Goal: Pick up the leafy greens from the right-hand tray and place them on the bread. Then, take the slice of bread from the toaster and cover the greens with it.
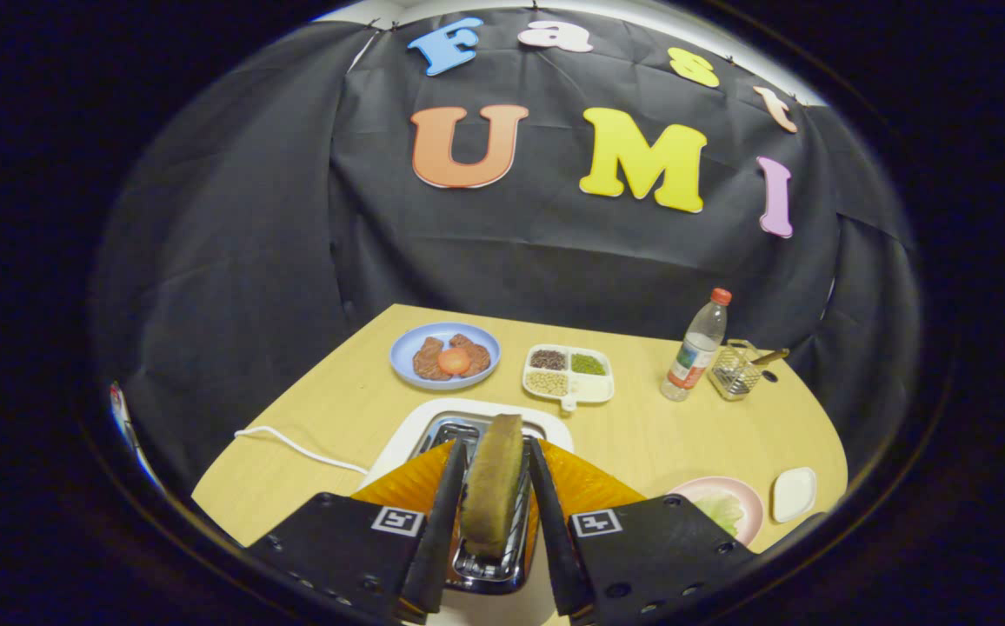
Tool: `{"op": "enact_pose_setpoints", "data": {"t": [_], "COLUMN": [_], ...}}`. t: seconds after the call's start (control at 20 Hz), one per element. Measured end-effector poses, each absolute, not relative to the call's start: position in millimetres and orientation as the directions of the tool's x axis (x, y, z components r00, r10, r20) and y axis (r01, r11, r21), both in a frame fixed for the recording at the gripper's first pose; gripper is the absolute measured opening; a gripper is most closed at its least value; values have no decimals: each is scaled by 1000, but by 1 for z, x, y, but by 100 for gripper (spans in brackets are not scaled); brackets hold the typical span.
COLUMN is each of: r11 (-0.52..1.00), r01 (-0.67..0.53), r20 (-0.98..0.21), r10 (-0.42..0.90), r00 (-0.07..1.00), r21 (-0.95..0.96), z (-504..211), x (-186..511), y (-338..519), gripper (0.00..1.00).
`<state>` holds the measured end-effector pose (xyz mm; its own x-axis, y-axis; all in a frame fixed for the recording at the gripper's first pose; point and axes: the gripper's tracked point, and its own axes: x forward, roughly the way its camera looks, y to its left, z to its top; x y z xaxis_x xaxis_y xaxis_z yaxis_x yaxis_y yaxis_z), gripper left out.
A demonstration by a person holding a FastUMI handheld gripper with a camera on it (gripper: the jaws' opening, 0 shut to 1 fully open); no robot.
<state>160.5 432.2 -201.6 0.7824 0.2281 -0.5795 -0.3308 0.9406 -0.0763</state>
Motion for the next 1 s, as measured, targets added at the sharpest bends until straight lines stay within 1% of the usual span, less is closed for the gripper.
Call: {"op": "enact_pose_setpoints", "data": {"t": [0.05, 0.15, 0.2, 0.25, 0.35, 0.4, 0.45, 0.6, 1.0], "r11": [935, 939, 936, 935, 941, 943, 944, 939, 941], "r01": [-341, -308, -315, -321, -304, -301, -302, -315, -319], "r20": [-576, -566, -566, -566, -537, -525, -515, -477, -313], "r10": [229, 174, 178, 185, 183, 187, 194, 216, 270], "r00": [784, 806, 805, 803, 823, 830, 835, 852, 911], "r21": [-93, -151, -153, -149, -146, -140, -135, -138, -116], "z": [-202, -197, -198, -198, -182, -175, -168, -143, -52], "x": [161, 161, 159, 157, 155, 154, 152, 145, 119], "y": [433, 424, 425, 427, 426, 426, 427, 429, 425], "gripper": [40, 26, 22, 16, 16, 11, 10, 10, 10]}}
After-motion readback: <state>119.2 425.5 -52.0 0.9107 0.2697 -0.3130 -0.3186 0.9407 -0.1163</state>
